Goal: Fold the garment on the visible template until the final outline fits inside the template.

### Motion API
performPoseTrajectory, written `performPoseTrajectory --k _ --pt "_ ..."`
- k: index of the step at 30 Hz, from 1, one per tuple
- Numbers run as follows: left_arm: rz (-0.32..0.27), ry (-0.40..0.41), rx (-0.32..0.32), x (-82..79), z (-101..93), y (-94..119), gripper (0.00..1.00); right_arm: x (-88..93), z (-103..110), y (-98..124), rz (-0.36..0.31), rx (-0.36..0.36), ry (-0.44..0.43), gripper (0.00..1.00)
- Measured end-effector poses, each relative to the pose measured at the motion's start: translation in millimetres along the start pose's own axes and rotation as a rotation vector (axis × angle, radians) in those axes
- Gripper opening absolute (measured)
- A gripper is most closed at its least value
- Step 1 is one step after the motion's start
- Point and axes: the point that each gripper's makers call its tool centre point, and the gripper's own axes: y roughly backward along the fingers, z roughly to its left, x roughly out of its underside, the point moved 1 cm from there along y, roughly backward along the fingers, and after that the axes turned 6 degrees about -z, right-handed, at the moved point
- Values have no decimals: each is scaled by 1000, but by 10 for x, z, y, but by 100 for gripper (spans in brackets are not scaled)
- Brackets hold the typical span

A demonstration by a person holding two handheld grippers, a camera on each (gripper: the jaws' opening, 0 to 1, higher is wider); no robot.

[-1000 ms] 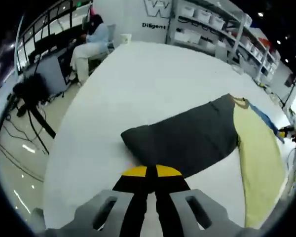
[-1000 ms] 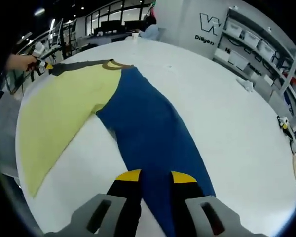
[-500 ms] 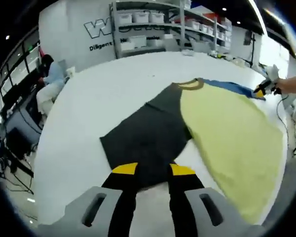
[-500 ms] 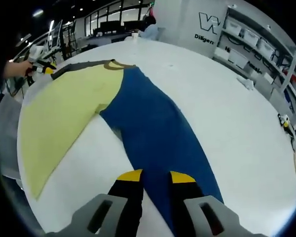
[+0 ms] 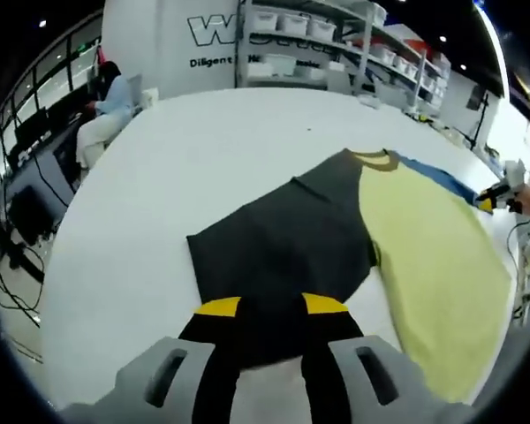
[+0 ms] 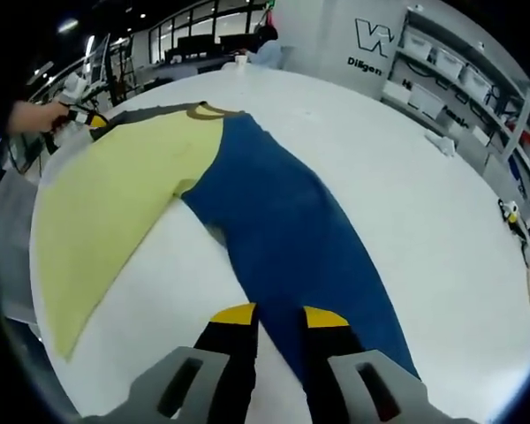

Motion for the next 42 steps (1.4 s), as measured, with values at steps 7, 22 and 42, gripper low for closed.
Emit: performPoseTrajectory --k 7,22,42 --pt "-45 18 -8 -92 57 56 4 -1 -3 -12 -6 6 -16 10" --pt "-103 86 -202 -104 1198 583 3 -2 -12 -18 -7 1 -39 8" --pt "97 6 -345 381 1779 636 3 -26 -127 -55 -4 12 -52 8"
